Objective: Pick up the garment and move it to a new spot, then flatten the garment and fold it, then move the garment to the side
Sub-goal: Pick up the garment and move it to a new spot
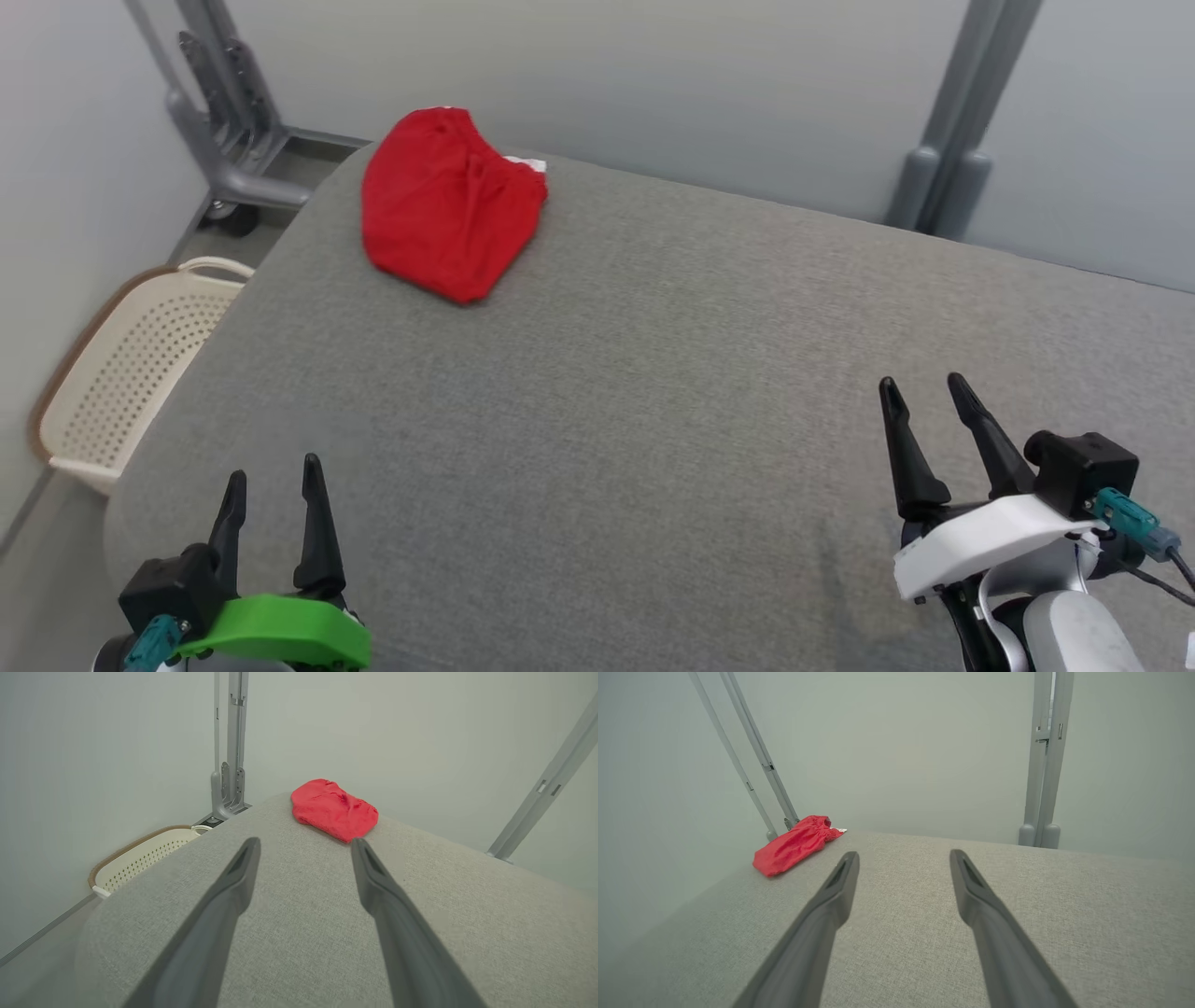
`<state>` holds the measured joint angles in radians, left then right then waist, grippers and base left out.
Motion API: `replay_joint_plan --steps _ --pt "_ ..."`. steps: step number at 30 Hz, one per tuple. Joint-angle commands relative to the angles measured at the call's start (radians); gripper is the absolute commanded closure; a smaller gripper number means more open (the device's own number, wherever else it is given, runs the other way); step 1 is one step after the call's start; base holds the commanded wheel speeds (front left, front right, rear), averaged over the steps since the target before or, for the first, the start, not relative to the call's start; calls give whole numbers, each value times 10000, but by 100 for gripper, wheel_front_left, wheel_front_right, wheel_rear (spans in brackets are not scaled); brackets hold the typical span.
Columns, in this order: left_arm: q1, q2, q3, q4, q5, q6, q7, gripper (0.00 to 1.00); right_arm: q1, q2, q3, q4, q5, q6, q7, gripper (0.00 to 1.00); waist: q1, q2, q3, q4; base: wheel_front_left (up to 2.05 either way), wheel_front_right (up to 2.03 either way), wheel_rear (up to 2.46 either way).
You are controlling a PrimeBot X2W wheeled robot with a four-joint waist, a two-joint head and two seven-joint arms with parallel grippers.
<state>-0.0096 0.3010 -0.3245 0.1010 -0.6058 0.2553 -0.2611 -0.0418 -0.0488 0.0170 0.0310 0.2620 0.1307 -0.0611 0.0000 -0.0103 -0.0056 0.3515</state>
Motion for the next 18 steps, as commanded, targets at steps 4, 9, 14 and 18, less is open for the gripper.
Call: replay_joint_plan --steps 4,9,14,18 --pt "476 -83 287 -245 -31 171 -39 0 -350 -38 483 11 -74 1 86 0 0 103 458 1879 0 0 0" --pt "788 -296 678 -685 128 235 -41 0 -783 -43 933 145 -191 1 230 0 0 103 743 1979 0 0 0" --pt "951 -530 945 -854 305 105 -42 0 -1004 -38 1101 345 -189 1 181 0 0 103 855 1991 0 0 0" --pt "922 -646 1045 -777 414 -5 -43 0 -949 -46 900 388 -234 1 129 0 0 103 883 1965 0 0 0"
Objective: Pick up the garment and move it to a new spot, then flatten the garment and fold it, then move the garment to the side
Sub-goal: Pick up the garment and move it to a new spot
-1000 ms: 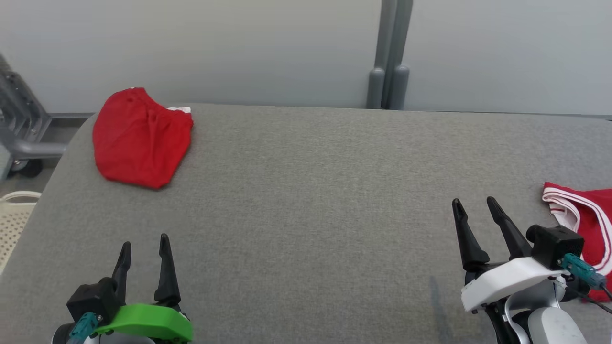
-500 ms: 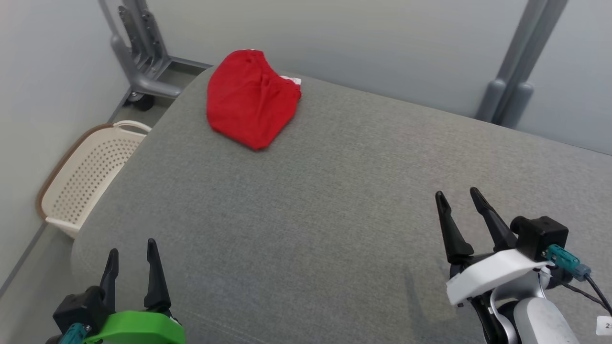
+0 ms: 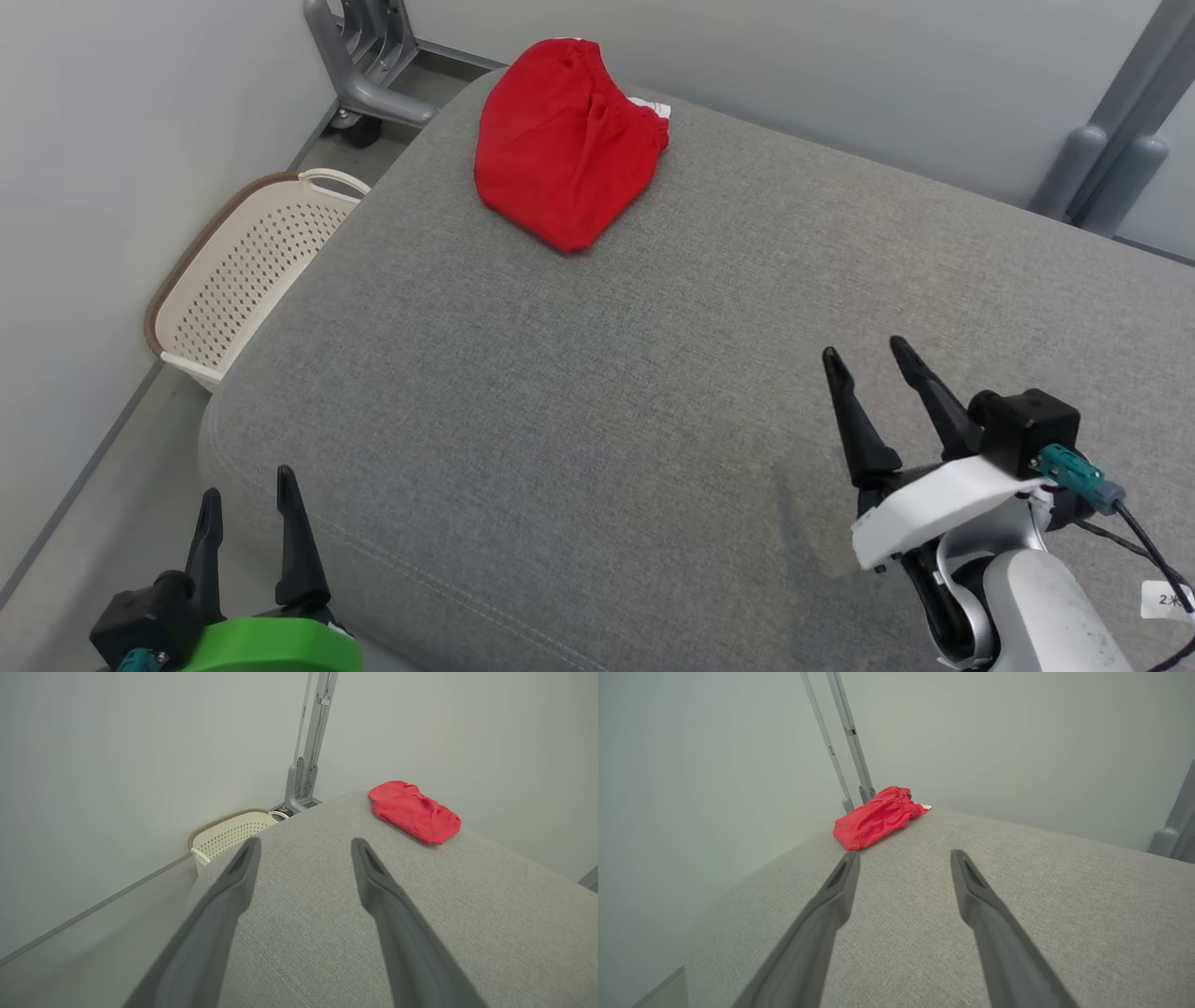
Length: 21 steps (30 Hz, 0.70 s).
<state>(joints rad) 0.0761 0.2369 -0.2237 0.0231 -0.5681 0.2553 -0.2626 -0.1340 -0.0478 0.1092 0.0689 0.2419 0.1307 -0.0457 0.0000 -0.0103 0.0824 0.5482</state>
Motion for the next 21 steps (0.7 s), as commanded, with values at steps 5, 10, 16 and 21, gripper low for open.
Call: replay_joint_plan --steps 5,10,16,21 --pt "-392 182 -45 183 196 -251 -16 0 200 -49 -400 -113 -98 1 -125 0 0 103 -44 -54 0 0 0" --pt "-1373 775 -28 295 485 -510 301 0 309 -43 -672 -392 -78 2 -152 0 0 103 -8 -285 0 0 0" --pt "-3038 1713 160 47 771 -808 939 0 164 -51 -579 -681 -154 1 -100 0 0 103 327 -1125 0 0 0" --pt "-4534 2205 427 415 221 -1344 1809 0 -24 -48 -644 -983 -384 2 -83 0 0 103 711 -1887 0 0 0"
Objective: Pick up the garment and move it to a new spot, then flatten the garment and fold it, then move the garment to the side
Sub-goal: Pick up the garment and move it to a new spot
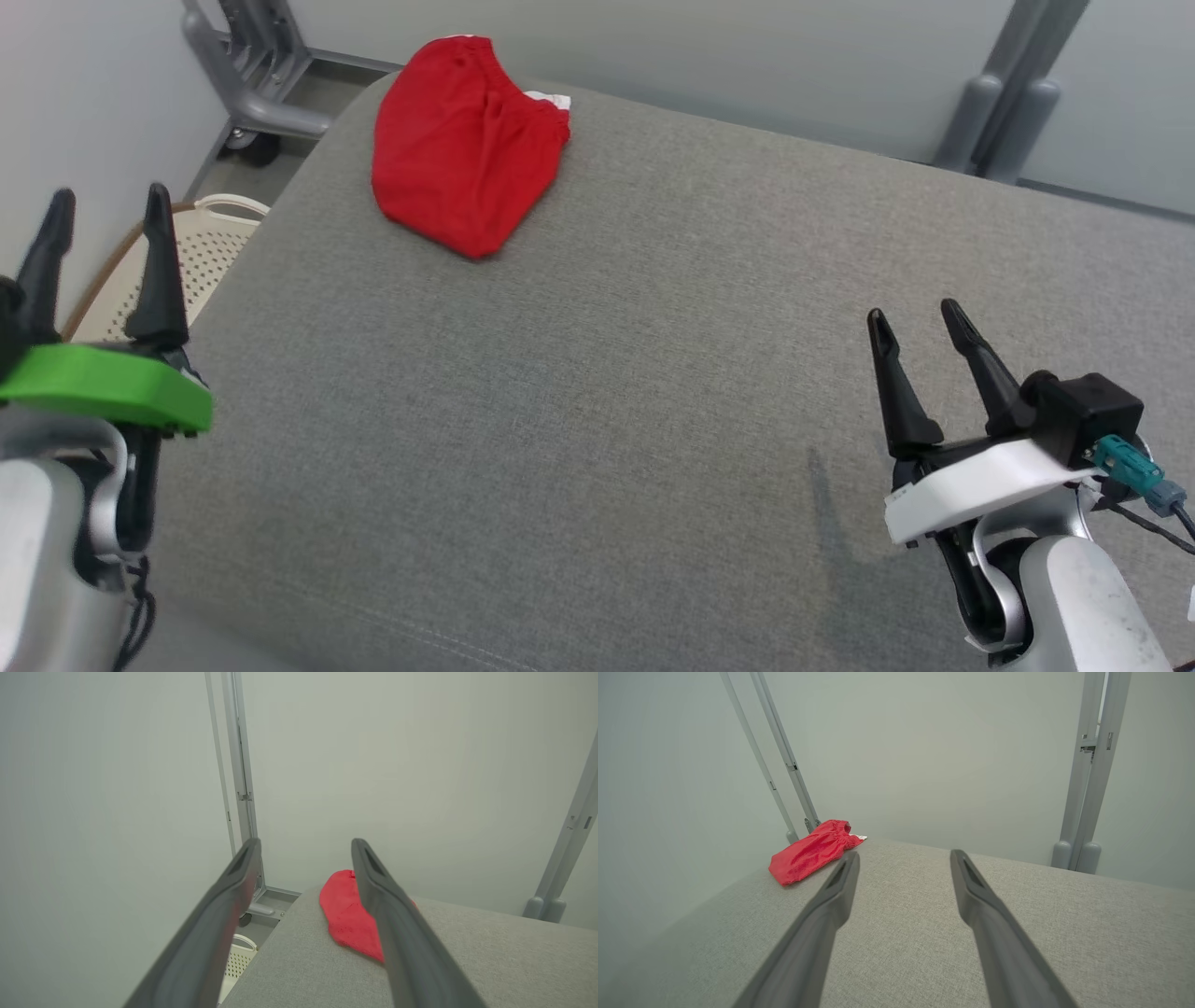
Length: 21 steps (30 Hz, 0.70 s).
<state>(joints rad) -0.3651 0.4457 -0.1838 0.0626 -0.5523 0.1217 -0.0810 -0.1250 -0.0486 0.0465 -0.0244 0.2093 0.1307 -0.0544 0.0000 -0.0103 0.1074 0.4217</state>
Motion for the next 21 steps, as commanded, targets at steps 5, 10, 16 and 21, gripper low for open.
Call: replay_joint_plan --steps 5,10,16,21 --pt "-2037 807 -13 1120 -92 -564 1231 0 -628 -40 58 -541 -300 1 173 0 0 103 1326 -1736 0 0 0" --pt "-3361 1284 -30 2197 -163 -887 1981 0 -1123 -38 319 -866 -368 1 154 0 0 103 2259 -2644 0 0 0" --pt "-4403 1618 -59 3660 -312 -1101 2718 0 -1669 -35 542 -1102 -599 1 -47 0 0 103 3284 -3600 0 0 0" --pt "-4900 1783 -111 4609 -263 -1180 2980 0 -1925 -32 555 -1161 -634 1 -185 0 0 103 3738 -4128 0 0 0"
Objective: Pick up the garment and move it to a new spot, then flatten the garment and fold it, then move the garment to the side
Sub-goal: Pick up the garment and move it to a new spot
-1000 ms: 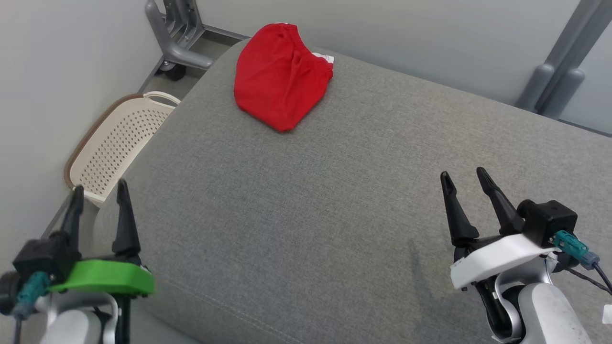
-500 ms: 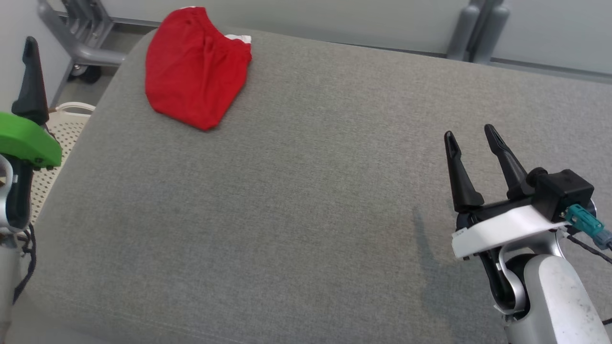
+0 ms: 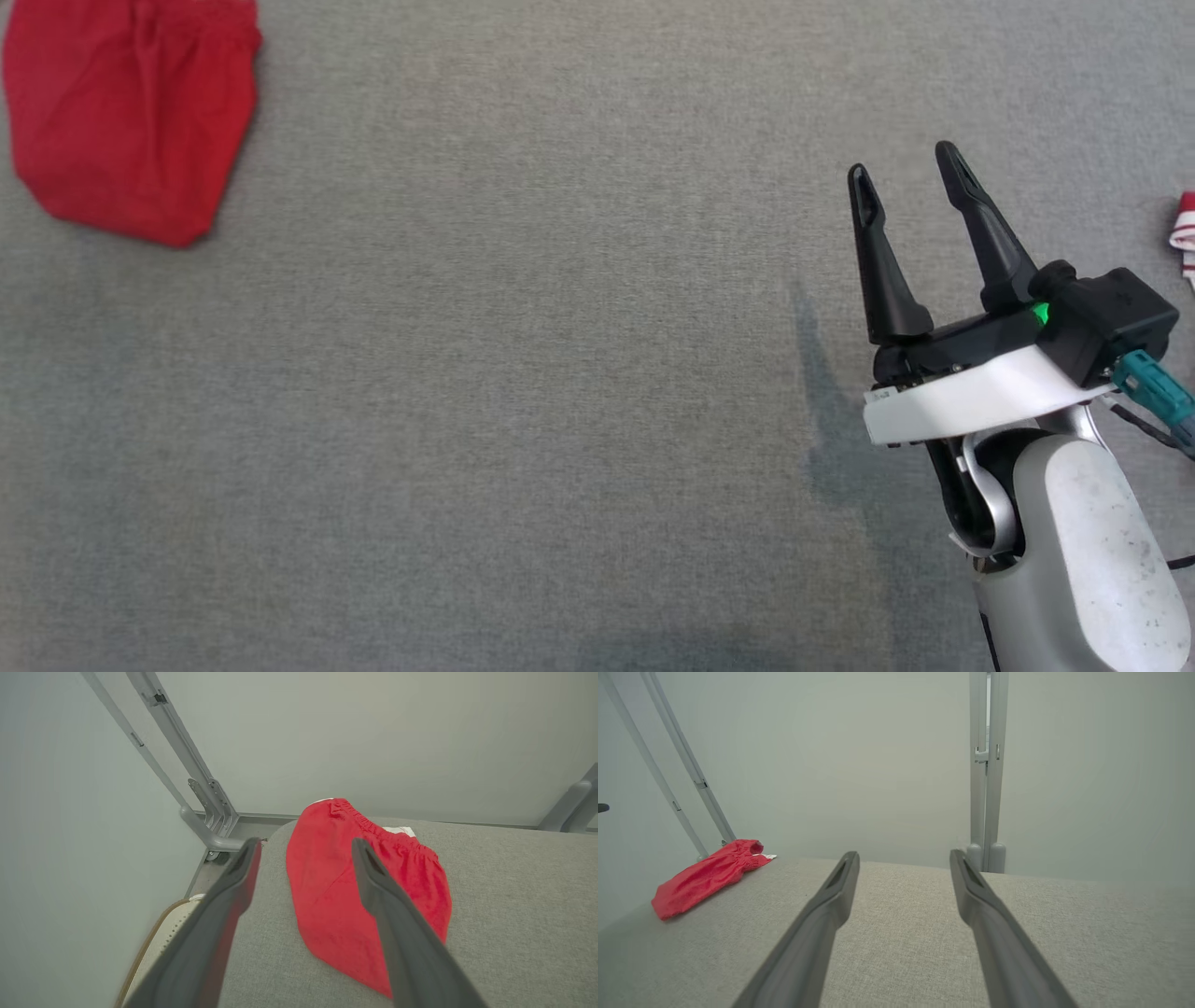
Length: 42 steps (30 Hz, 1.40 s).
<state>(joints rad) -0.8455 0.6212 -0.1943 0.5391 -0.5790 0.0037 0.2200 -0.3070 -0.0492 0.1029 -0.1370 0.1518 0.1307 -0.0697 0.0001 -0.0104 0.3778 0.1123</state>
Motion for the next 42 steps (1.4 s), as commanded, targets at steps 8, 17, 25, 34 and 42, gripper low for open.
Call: replay_joint_plan --steps 8,17,25,34,42 --pt "-396 12 -46 1208 -310 -396 246 0 -257 -23 -125 -186 -145 1 -218 0 -1 104 1625 -1519 0 0 0" --pt "-220 -51 -124 2114 -533 -499 450 0 -253 -25 -153 -391 -233 1 -174 0 -1 104 1830 -1544 0 0 0" --pt "-4 -262 -267 2895 -711 -603 669 0 -159 -26 -185 -669 -389 1 -38 0 -1 104 1811 -1614 0 0 0" --pt "-73 -25 -410 3325 -443 -250 493 100 -4 -26 -306 -675 -377 1 -210 0 -1 104 1670 -1620 0 0 0" --pt "-600 302 -539 2967 -71 -293 -325 100 99 -28 -256 -229 -166 1 -482 0 -1 104 905 -1493 0 0 0"
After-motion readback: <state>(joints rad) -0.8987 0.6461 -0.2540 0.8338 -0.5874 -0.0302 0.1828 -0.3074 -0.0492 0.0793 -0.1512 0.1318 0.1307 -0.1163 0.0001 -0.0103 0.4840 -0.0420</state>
